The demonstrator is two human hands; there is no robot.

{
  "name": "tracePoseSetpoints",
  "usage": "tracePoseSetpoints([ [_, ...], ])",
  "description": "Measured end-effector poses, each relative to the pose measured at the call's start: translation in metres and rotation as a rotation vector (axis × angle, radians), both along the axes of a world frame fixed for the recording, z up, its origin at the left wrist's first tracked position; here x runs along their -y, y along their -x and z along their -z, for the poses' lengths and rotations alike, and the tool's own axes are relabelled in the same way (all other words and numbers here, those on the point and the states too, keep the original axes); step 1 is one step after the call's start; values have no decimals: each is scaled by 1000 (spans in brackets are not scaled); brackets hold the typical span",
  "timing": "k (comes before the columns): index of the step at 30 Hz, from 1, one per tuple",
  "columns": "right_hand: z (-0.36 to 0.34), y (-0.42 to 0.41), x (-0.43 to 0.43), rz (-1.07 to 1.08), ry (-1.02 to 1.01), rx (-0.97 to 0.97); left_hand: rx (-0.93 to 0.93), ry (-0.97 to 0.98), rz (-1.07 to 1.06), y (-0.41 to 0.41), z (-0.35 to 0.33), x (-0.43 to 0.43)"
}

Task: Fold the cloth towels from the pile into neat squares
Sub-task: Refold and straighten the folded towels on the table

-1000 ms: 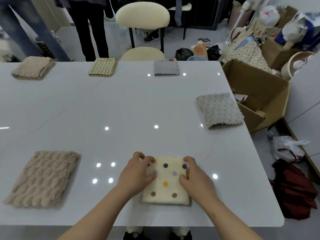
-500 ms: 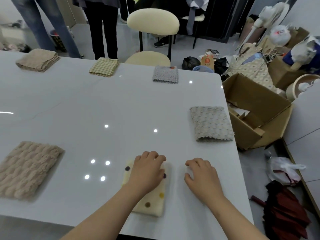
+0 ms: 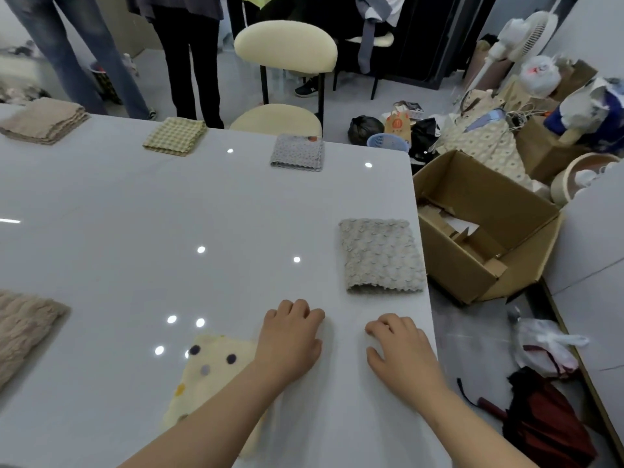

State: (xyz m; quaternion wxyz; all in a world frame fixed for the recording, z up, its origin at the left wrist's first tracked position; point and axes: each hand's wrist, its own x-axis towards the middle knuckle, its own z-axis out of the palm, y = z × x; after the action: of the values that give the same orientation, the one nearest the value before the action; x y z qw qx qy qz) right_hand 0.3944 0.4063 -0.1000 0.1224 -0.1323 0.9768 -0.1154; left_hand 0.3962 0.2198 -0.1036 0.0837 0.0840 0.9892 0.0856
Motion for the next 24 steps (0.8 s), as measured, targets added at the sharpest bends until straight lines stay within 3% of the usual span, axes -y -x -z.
tracePoseSetpoints([
  [9, 7, 57, -78, -481, 54, -72, -140, 88, -465, -5, 12, -75],
  [13, 1, 70, -110, -656, 22, 43, -57, 47, -651, -25, 3, -122],
  [17, -4, 89, -127, -697, 56, 88, 58, -35, -810, -20, -2, -152],
  [24, -18, 154, -117, -641, 190, 89, -22, -656, -1253, 34, -8, -154],
])
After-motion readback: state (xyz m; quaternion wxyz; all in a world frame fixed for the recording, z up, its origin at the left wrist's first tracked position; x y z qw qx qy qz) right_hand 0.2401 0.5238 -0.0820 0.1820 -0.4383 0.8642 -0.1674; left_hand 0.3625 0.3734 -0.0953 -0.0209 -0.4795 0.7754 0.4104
